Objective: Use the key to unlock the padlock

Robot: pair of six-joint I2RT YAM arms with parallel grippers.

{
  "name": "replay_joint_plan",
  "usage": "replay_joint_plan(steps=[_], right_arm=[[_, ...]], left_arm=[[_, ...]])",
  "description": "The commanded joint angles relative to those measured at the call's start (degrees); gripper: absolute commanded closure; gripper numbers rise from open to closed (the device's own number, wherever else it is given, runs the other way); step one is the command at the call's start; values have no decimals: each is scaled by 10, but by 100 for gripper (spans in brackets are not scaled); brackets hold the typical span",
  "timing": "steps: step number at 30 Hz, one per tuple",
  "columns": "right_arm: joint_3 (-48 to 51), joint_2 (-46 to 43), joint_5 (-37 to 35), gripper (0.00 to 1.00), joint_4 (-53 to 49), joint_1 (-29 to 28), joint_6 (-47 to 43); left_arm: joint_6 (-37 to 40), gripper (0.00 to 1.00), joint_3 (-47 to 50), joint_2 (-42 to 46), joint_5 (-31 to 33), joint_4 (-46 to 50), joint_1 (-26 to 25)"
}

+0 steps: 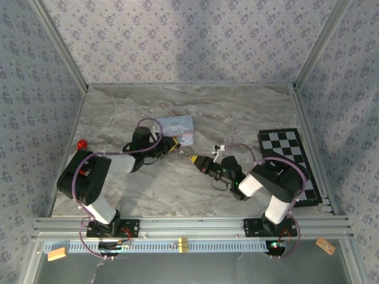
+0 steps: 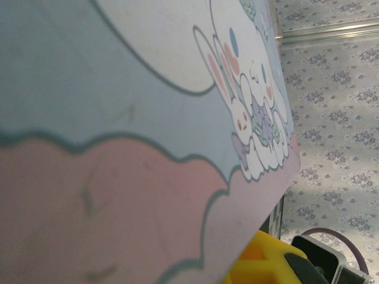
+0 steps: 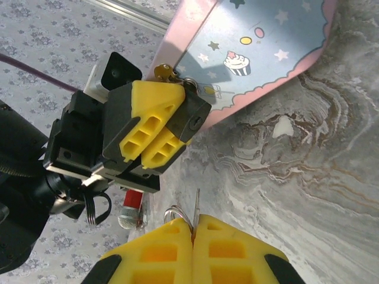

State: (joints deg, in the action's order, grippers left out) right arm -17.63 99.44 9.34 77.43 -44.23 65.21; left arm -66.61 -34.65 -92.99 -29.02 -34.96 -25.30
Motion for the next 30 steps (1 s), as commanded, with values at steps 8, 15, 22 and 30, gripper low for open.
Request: replay_joint_plan(steps=[8, 15, 22, 30], right_arm=[[-34, 14, 25, 100, 24, 18, 19], [-42, 21, 34, 100, 25, 20, 26], [-48, 20, 38, 100, 25, 23, 29], [-59, 24, 48, 100, 25, 27, 37]], left_arm=[[-63, 97, 26, 27, -28, -75, -9], [-117, 97, 44, 39, -19, -124, -16], [-158, 98, 61, 30, -15, -176, -17], [-183, 98, 67, 27, -9, -206, -19]])
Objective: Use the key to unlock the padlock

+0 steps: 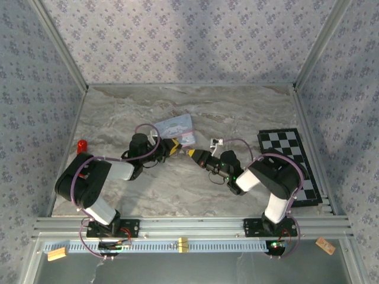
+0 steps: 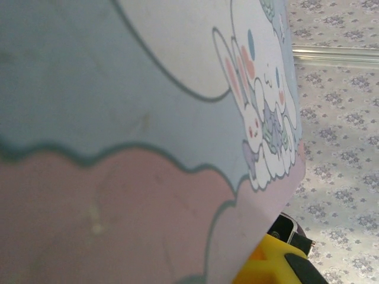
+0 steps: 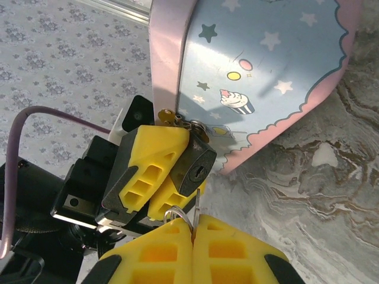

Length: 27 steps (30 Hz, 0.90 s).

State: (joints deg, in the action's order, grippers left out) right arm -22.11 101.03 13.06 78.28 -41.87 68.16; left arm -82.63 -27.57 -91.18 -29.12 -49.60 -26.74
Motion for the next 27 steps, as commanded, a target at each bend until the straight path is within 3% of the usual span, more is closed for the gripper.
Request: replay_joint_plan(steps=[1, 13, 27], right_arm=[[-17, 9, 12, 100, 16, 5, 9], [-27, 9, 23, 100, 15, 17, 20], [-50, 17, 36, 100, 17, 18, 44]], left_arm=[[-24, 98, -3, 10, -9, -61, -5], [-51, 100, 9, 9, -5, -92, -5], [-101, 100, 29, -26, 25, -209, -14]])
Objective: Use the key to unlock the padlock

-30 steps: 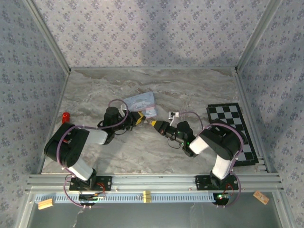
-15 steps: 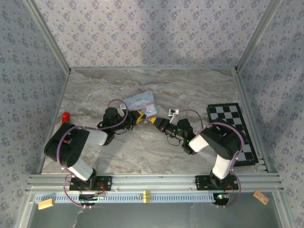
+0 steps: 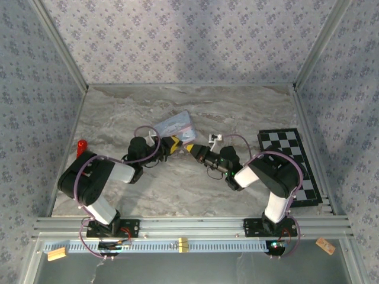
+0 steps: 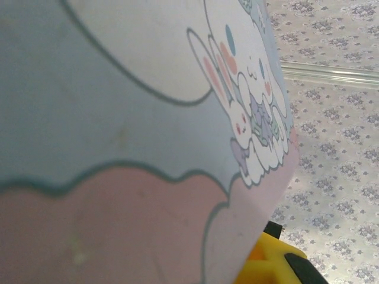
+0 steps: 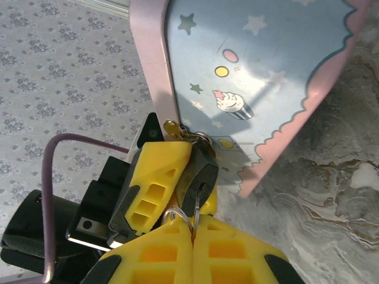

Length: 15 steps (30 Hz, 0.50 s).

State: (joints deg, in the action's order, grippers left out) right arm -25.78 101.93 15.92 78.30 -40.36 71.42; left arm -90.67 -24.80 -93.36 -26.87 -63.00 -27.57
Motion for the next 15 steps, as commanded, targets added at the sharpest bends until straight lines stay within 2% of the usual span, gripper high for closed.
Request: replay_joint_plan(steps=[1, 15], right_arm=[[-13, 7, 7, 100, 16, 5, 11], [-21, 2, 26, 100, 17, 18, 19]], left_arm=[[-21, 100, 3, -4, 4, -76, -5], [-32, 100, 1, -5, 10, -92, -7]])
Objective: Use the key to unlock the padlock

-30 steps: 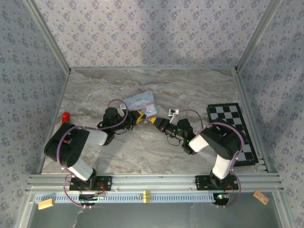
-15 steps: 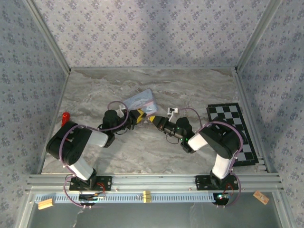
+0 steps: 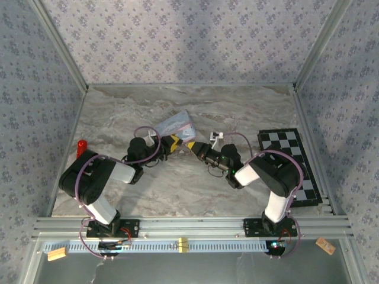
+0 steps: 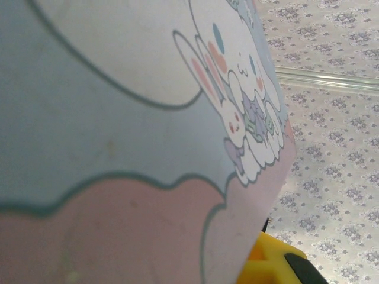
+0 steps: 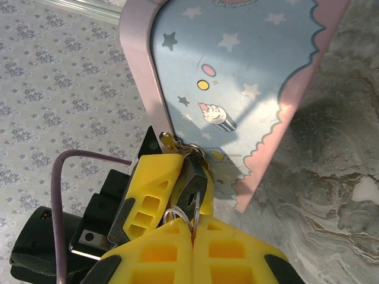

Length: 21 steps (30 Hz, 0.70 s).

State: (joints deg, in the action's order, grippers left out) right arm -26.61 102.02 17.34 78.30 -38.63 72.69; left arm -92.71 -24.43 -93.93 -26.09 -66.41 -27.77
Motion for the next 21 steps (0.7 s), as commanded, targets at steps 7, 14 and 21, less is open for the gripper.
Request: replay_joint_plan(steps=[7, 14, 21], right_arm=[[-13, -2, 17, 100, 16, 0, 5], [-19, -1, 23, 100, 16, -1, 6], [-20, 3, 23, 100, 16, -1, 9]], left_arm=[[-16, 100, -6, -7, 1, -66, -5], [-24, 100, -7, -18, 0, -83, -6], [-33, 100, -7, -25, -2, -103, -11]])
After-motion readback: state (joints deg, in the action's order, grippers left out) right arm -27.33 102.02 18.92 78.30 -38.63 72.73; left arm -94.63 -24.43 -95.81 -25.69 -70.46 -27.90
